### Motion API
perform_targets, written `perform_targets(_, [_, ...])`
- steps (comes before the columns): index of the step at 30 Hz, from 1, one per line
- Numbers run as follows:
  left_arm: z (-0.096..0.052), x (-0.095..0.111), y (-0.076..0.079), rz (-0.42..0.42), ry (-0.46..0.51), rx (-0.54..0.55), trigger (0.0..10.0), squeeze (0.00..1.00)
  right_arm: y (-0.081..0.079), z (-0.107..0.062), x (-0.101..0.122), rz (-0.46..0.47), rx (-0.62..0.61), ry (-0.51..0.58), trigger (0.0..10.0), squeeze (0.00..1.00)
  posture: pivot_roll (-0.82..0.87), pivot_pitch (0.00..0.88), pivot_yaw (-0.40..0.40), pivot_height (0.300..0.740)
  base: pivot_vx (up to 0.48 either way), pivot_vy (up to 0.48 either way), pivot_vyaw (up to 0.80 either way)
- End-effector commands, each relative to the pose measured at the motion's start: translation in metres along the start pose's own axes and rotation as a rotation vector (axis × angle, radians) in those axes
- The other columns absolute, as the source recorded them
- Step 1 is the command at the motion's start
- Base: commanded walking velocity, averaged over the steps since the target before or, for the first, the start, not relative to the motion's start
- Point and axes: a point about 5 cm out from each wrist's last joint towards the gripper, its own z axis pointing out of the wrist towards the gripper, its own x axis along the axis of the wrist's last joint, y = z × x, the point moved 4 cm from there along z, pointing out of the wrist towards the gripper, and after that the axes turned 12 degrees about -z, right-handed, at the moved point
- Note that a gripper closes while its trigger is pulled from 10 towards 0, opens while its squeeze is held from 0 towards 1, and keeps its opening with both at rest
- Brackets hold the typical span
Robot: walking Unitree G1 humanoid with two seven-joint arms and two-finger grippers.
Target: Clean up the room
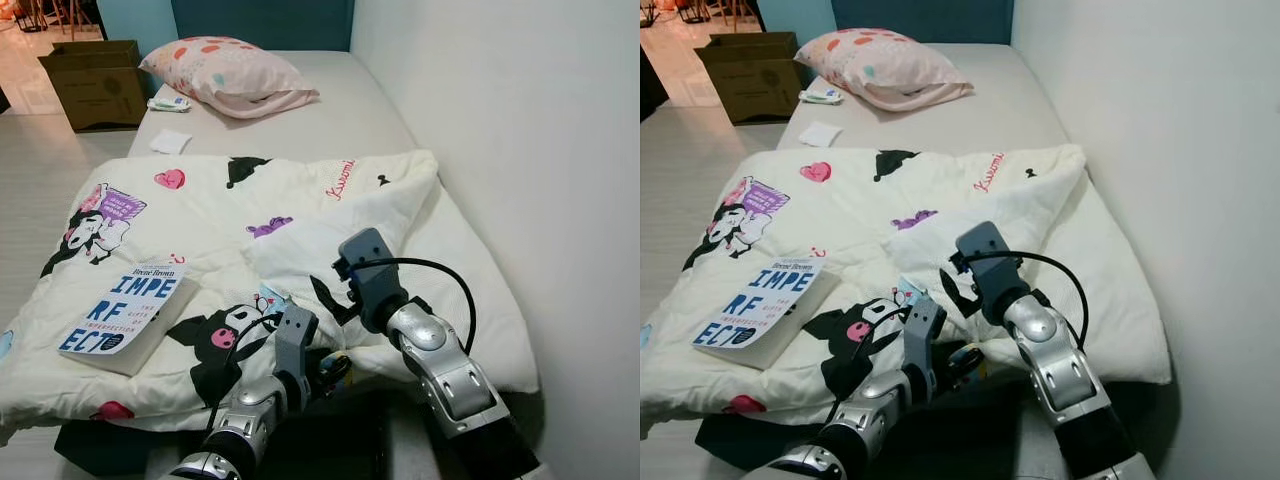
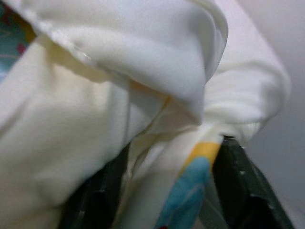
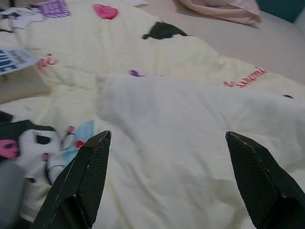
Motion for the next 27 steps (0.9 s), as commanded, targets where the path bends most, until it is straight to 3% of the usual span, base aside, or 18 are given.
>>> perform_targets(1, [0.006, 0.004, 0.013, -0.058, -0.001, -0.087, 10.0, 1.00, 0.006, 0.001, -0.003, -0.003, -0.030, -0.007, 10.0, 0.00, -0.06, 0.046, -0.003, 0.472, 0.000, 0.000, 0.00])
perform_targets(2, [0.006, 0.004, 0.013, -0.058, -0.001, -0.087, 10.0, 1.00, 0.006, 0.001, -0.003, -0.003, -0.030, -0.007, 10.0, 0.00, -0.06, 0.046, -0.003, 0.472, 0.000, 0.000, 0.00])
perform_targets(5, [0.000, -0.015, 0.032, -0.097, -0.127, -0.302, 10.0, 1.00, 0.015, 0.002, -0.004, 0.009, -0.066, -0.011, 10.0, 0.00, -0.05, 0.048, -0.005, 0.472, 0.000, 0.000, 0.00])
perform_targets(9, [-0.021, -0.036, 0.049, -0.158, -0.281, -0.548, 10.0, 1.00, 0.022, 0.003, -0.002, 0.012, -0.090, -0.003, 10.0, 0.00, -0.04, 0.056, -0.005, 0.472, 0.000, 0.000, 0.00])
perform_targets(14, [-0.034, -0.040, 0.053, -0.183, -0.326, -0.641, 10.0, 1.00, 0.026, 0.003, -0.001, 0.022, -0.104, 0.003, 10.0, 0.00, -0.03, 0.060, -0.005, 0.472, 0.000, 0.000, 0.00])
perform_targets(19, [-0.042, -0.028, 0.048, -0.206, -0.278, -0.656, 10.0, 1.00, 0.031, 0.002, -0.004, 0.039, -0.123, 0.005, 10.0, 0.00, -0.02, 0.068, -0.010, 0.472, 0.000, 0.000, 0.00])
perform_targets(23, [-0.049, 0.005, 0.017, -0.163, -0.131, -0.510, 10.0, 1.00, 0.034, 0.006, -0.003, 0.050, -0.141, 0.014, 10.0, 0.00, 0.01, 0.073, -0.024, 0.472, 0.000, 0.000, 0.00])
perform_targets(25, [-0.049, 0.005, 0.017, -0.163, -0.131, -0.510, 10.0, 1.00, 0.034, 0.006, -0.003, 0.050, -0.141, 0.014, 10.0, 0.00, 0.01, 0.073, -0.024, 0.472, 0.000, 0.000, 0.00])
perform_targets(27, [-0.050, 0.012, 0.007, -0.135, -0.097, -0.443, 10.0, 1.00, 0.034, 0.008, -0.002, 0.052, -0.142, 0.018, 10.0, 0.00, 0.01, 0.073, -0.024, 0.472, 0.000, 0.000, 0.00])
